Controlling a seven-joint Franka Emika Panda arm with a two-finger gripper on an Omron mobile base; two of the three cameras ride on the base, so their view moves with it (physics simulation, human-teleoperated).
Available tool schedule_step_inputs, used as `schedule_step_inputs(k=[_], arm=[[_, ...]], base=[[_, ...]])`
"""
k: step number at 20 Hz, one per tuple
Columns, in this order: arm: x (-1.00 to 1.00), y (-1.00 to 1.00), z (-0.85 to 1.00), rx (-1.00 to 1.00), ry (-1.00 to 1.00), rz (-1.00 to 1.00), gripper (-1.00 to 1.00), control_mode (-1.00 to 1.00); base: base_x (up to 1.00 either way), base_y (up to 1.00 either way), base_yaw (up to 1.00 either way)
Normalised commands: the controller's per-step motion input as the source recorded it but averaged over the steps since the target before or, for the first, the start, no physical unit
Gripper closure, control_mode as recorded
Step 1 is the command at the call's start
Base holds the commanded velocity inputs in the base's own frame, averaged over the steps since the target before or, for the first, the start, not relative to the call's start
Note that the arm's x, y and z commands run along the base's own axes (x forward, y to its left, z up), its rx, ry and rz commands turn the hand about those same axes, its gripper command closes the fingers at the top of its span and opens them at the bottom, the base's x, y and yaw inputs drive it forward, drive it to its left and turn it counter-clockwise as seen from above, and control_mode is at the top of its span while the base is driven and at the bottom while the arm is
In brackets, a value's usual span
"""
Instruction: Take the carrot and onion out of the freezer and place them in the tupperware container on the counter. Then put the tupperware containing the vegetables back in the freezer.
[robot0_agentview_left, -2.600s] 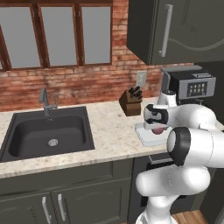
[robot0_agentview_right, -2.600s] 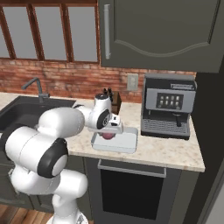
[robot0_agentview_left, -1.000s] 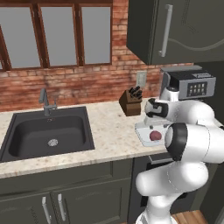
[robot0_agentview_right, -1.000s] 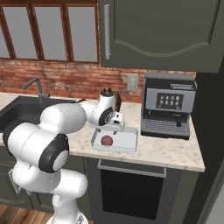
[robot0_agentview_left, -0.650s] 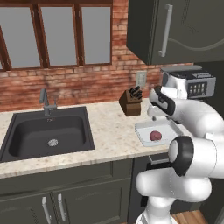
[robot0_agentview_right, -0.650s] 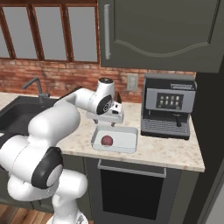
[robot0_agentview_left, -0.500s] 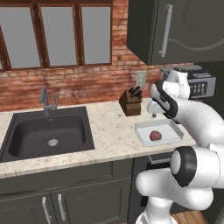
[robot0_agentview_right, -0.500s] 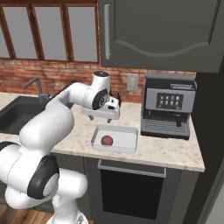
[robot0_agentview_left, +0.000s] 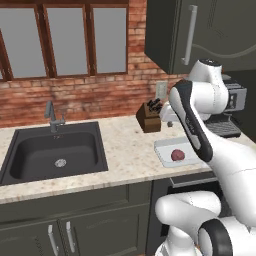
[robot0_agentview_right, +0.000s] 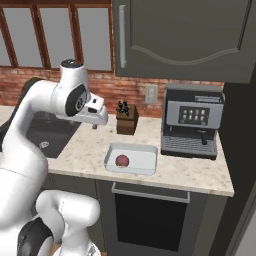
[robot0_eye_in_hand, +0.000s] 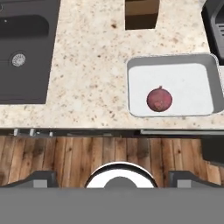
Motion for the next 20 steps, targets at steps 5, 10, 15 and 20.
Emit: schedule_step_inputs(k=[5, 10, 15, 20], arm=[[-0.61, 0.23, 0.51, 0.00, -0.21, 0.00, -1.00, -1.00], [-0.35, 0.00, 0.40, 0.00, -0.14, 0.00, -1.00, -1.00], [-0.37, 0.00, 0.47, 0.00, -0.12, 0.00, -1.00, -1.00], [-0.54, -0.01, 0.11, 0.00, -0.18, 0.00, -1.00, -1.00]], base=[[0.00, 0.00, 0.00], [0.00, 0.00, 0.00], [0.00, 0.00, 0.00], [0.00, 0.00, 0.00]])
